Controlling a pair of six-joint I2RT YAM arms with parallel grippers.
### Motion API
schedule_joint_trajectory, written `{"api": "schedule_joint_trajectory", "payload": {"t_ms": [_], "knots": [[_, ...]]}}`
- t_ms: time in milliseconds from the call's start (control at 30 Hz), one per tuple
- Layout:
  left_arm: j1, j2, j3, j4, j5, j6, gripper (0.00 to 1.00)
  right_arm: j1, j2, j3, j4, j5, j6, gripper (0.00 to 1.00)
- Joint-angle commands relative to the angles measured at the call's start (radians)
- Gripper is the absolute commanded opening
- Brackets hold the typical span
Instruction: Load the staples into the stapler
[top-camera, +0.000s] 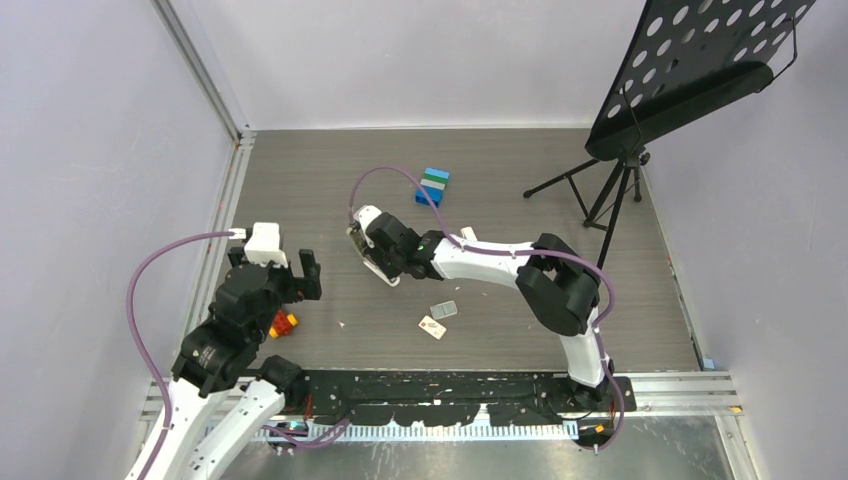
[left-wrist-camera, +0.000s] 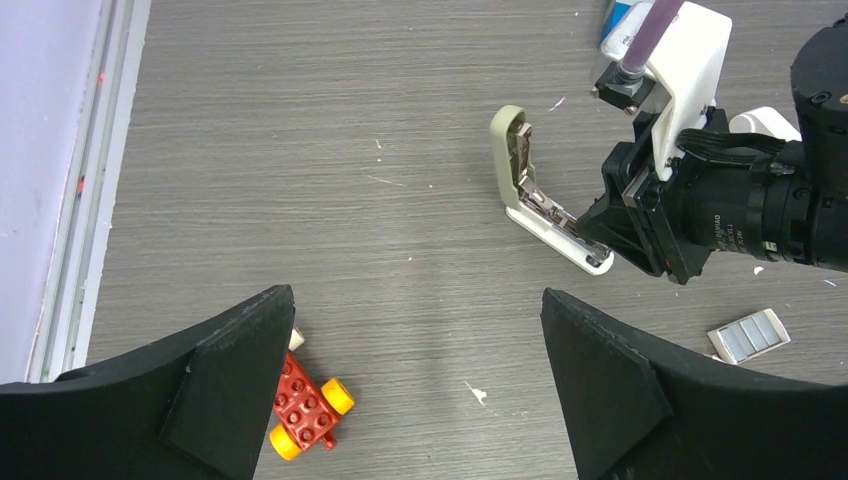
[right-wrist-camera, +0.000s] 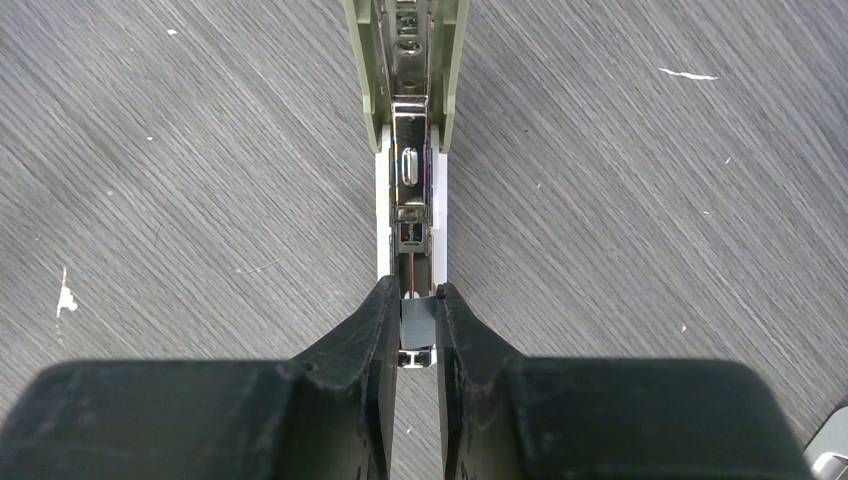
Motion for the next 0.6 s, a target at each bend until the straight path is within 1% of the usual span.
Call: {"api": "schedule_joint_trajectory", "payload": {"t_ms": [0,567], "knots": [[0.012,-0.012,-0.006,0.050,0.024,0.006,0.96,0.010,0.004,0.045,0.018,0.014,-0.012,0.17],[0.031,-0.014,-0.009,0.055,0.049,0.005,0.97,0.011,0.020,0.052,0.029,0.005,-0.013,0.17]]}}
